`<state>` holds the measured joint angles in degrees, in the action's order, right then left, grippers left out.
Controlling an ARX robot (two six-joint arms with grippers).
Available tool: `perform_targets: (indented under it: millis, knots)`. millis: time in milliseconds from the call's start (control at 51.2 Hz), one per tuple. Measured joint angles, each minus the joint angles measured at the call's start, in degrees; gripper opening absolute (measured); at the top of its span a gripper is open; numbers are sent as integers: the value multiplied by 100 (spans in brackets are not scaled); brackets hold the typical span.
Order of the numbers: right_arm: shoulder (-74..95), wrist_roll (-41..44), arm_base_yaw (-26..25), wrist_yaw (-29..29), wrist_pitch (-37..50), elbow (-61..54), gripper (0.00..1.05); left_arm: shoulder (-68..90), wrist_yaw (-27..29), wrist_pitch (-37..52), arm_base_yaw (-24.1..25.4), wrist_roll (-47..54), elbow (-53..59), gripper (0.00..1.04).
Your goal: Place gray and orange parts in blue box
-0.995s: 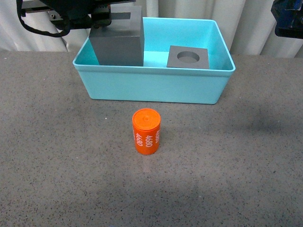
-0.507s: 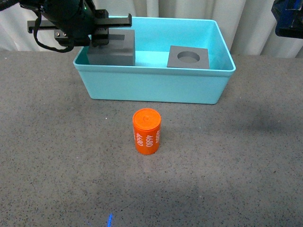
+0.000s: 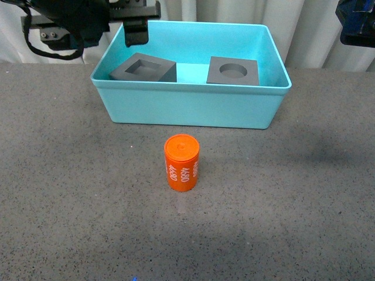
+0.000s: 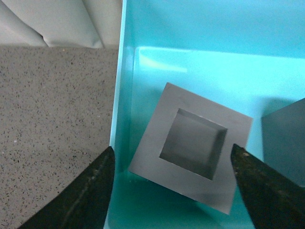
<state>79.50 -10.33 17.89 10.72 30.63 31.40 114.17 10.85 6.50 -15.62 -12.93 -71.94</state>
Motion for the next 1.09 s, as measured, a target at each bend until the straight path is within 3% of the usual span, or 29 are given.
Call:
perform_targets:
  millis: [176, 410, 566, 702, 761, 839, 1093]
  knots:
    - [0, 0, 0, 0, 0, 0, 95, -898, 94, 726, 22, -103, 857, 99]
    - [0, 0, 0, 0, 0, 0, 95, -2105, 9, 1670, 225, -619, 2234, 98]
    - [0, 0, 0, 0, 0, 0, 95, -3139, 402, 2417, 323, -592, 3589, 98]
    - [-13, 0, 2, -7, 0, -2, 95, -3215, -52, 4406, 457, 466, 4533, 78]
    - [-11, 0, 4, -7, 0, -2, 95, -3353, -116, 4841, 529, 758, 4835, 69]
    - [-11, 0, -9, 15, 0, -4, 95, -3792, -240, 4992, 688, 1036, 5254, 51]
    - [-11, 0, -7, 0, 0, -4, 95, -4599, -490, 4883, 940, 1187, 5974, 13]
